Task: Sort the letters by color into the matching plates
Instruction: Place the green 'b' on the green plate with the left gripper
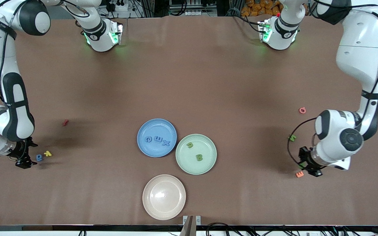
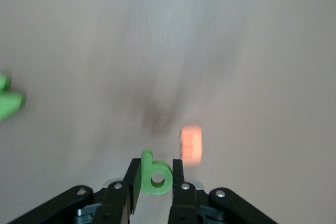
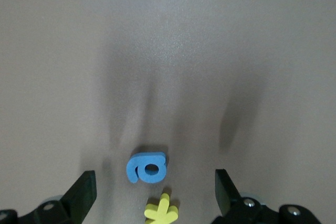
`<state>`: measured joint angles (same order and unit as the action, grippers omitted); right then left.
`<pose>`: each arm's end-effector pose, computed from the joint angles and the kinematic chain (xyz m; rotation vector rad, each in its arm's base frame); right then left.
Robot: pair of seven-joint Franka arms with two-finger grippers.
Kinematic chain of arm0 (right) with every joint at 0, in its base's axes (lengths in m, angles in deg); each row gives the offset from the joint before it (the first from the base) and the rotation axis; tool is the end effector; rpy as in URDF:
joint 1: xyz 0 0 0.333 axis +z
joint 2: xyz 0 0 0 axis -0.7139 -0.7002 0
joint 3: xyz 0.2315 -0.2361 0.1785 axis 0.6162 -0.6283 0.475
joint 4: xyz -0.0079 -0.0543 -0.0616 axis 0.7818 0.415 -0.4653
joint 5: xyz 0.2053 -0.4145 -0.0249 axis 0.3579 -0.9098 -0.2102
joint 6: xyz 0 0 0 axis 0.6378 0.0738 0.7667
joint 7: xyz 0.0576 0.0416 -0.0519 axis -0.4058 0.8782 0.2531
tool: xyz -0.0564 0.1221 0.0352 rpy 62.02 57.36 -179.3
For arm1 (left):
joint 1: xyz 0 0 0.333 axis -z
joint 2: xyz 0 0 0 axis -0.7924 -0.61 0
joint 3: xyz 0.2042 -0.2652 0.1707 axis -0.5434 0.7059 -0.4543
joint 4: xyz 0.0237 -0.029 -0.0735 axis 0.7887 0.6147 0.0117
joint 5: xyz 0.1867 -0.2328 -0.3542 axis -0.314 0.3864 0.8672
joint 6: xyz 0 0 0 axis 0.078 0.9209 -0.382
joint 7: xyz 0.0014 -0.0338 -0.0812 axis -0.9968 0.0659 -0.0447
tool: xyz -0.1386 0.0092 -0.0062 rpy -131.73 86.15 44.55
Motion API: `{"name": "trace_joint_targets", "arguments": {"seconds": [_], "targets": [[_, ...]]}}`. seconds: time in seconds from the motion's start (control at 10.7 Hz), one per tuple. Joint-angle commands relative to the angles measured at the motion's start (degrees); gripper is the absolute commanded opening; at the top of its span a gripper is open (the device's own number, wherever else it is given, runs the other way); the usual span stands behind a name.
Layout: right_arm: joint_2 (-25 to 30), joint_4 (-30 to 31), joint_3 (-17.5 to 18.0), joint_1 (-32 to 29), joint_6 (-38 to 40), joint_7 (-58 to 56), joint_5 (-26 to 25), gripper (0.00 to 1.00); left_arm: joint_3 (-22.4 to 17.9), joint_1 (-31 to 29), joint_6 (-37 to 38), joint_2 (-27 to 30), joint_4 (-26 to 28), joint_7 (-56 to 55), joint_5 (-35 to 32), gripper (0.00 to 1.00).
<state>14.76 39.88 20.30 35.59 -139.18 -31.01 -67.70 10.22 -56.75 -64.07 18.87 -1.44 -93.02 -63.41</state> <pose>0.7704 -0.2697 0.1536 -2.4352 1.9434 -0.0828 0.8275 -0.0452 0.1954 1.7845 2.4628 0.1503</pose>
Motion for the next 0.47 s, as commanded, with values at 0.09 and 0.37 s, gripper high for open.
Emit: {"name": "trace_joint_targets", "arguments": {"seconds": [0.09,0.37], "targets": [[-2.5,-1.8,0.9,-0.4,-2.3,0.4,0.8,1.0,1.9,11.0,0.7,3.1,0.8,-1.2,1.0,0.0],[-3.1,-1.3,1.5,-0.5,-5.3,0.3,0.9,0.99,3.0,19.6,0.7,7.3,0.2,-9.0,1.0,0.0]]}}
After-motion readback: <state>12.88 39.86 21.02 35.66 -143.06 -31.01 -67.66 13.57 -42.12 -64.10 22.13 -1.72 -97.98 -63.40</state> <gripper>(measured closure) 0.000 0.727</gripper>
